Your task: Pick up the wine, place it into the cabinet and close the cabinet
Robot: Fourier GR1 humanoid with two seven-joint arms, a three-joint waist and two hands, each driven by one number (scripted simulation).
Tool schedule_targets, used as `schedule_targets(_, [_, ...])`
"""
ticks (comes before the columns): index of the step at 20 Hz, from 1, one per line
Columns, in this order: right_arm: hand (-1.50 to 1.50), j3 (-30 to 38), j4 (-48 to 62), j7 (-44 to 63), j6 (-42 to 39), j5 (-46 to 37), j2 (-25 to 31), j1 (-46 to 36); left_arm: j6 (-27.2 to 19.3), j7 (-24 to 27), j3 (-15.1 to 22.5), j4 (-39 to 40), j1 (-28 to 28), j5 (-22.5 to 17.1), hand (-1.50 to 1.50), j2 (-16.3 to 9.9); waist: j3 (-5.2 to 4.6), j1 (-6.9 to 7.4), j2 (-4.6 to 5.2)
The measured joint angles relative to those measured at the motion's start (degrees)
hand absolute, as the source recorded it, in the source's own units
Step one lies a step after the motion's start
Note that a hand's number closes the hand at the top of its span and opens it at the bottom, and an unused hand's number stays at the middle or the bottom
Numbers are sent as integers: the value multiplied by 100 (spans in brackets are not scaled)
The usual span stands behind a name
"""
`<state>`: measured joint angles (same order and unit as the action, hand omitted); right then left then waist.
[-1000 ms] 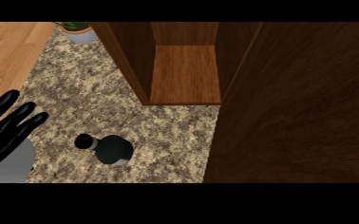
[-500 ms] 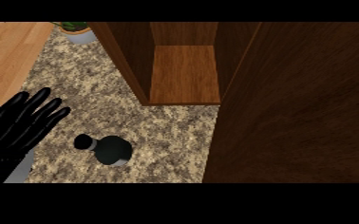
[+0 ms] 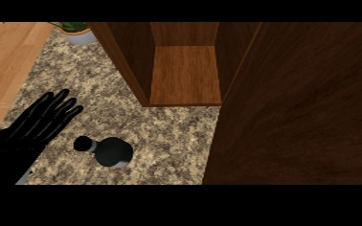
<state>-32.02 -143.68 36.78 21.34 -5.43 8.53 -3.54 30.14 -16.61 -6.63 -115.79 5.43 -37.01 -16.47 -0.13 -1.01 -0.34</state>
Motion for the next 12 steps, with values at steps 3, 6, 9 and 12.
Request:
schedule_targets(3, [-150, -20, -5, 1, 64, -15, 115, 4, 164, 283, -13, 320, -13, 340, -150, 129, 2, 1, 3])
schedule_targets(6, [-150, -58, -11, 14, 133, -31, 224, -29, 451, 700, -95, 660, 106, 662, -150, 218, 1, 6, 2])
schedule_targets(9, [-150, -129, -8, 148, 259, -60, 272, -176, 617, 1044, -108, 934, 176, 1027, -150, 327, -1, 10, 0])
schedule_targets(12, [-150, -107, 5, 216, 320, -69, 343, -323, 787, 1494, -177, 1506, 20, 1457, -150, 391, -1, -6, 7])
